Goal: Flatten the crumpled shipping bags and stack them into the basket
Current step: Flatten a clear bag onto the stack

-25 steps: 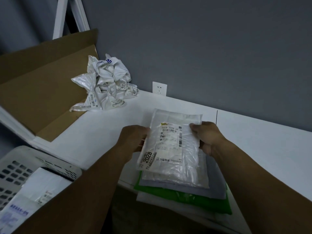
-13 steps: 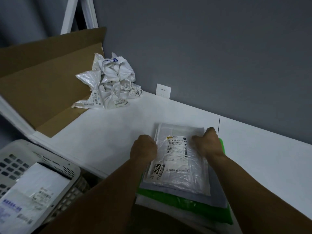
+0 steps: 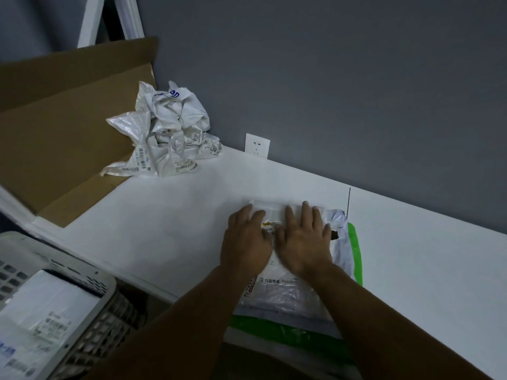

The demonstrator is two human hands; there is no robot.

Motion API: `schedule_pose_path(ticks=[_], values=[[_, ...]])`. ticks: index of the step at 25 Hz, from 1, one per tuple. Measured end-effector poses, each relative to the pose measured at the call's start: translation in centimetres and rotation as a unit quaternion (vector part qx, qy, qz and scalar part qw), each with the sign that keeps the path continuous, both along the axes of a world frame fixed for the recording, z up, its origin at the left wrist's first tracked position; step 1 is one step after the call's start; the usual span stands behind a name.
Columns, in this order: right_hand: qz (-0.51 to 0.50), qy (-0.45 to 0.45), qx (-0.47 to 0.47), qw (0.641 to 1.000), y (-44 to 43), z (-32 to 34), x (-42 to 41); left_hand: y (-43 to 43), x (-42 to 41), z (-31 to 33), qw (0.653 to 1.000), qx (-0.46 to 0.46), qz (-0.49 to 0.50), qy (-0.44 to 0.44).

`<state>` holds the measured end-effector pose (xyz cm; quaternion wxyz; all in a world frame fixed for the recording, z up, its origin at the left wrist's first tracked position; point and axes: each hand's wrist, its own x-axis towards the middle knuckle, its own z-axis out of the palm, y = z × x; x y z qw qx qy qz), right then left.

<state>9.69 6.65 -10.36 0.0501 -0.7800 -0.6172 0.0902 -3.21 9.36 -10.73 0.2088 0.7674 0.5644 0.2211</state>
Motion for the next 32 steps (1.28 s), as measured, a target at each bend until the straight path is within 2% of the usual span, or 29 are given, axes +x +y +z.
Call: schedule_pose_path(ticks=[3,6,19,28,32], values=[[0.016,-0.014,-0.01,1.0,0.1,-1.8,-0.1,-0.1,0.5,-1.7,0.986,-0.002,-0.105,0.132],[0.026,-0.03,-0.029,0.999,0.0,-3.2,0.1,0.8,0.4,-3.5,0.972,-0.003,-0.133,0.194],[0.027,-0.058,-0.037,0.997,0.0,-5.8,0.3,1.4,0.3,-7.0,0.969,0.022,-0.149,0.197],[0.013,-0.048,-0.018,0.999,0.3,-4.4,0.5,1.3,0.9,-4.2,0.974,0.013,-0.117,0.195],[-0.004,-0.037,-0.024,0.999,1.2,-3.7,0.2,2.2,1.0,-4.3,0.982,0.016,-0.103,0.157]])
